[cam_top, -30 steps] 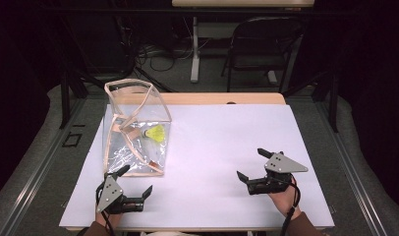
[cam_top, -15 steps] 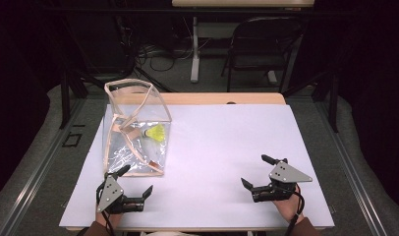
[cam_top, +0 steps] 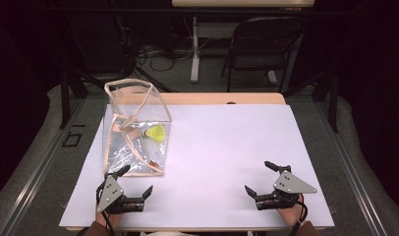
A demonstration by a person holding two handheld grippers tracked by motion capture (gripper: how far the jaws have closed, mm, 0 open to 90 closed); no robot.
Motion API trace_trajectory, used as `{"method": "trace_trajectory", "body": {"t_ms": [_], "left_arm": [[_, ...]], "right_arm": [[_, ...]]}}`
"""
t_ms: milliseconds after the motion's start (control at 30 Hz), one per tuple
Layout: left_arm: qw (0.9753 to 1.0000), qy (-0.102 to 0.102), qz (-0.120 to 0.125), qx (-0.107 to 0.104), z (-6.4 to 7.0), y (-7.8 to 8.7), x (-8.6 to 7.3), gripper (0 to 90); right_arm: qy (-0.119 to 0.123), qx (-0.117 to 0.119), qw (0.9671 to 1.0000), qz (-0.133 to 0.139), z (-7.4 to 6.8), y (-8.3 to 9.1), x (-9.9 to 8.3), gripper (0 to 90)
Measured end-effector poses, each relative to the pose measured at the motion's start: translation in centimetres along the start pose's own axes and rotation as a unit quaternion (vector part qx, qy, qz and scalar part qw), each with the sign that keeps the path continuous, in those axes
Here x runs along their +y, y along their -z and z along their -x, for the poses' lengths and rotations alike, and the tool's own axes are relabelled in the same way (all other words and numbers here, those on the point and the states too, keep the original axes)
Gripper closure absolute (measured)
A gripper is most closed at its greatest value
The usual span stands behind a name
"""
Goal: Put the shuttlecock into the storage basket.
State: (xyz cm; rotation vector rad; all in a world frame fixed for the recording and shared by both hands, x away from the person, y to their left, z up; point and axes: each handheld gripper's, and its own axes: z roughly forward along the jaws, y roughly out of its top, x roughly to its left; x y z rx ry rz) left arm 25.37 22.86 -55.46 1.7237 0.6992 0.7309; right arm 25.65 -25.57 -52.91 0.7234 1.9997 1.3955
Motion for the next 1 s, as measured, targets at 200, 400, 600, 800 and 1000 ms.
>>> {"method": "trace_trajectory", "body": {"t_ms": [200, 400, 600, 800, 1000], "left_arm": [[1.0000, -0.001, -0.002, -0.001, 0.0, 0.0, 0.0, 0.1], [1.0000, 0.000, -0.003, -0.002, 0.0, 0.0, 0.0, 0.1], [1.0000, 0.002, -0.005, -0.005, 0.0, 0.0, 0.0, 0.1], [0.9999, 0.001, -0.008, -0.007, 0.0, -0.1, -0.1, 0.1], [0.9999, 0.005, -0.006, -0.008, -0.1, -0.1, 0.0, 0.0]], "right_arm": [[0.001, -0.003, 1.0000, -0.009, -0.2, 0.3, -0.8, 0.0], [0.002, -0.005, 0.9999, -0.012, -0.3, 0.6, -1.2, 0.0], [0.008, -0.007, 0.9998, -0.015, -0.5, 1.2, -1.6, 0.0], [0.006, -0.010, 0.9998, -0.016, -0.5, 1.3, -1.7, 0.0], [0.005, -0.021, 0.9997, -0.012, -0.4, 1.5, -1.7, 0.0]]}}
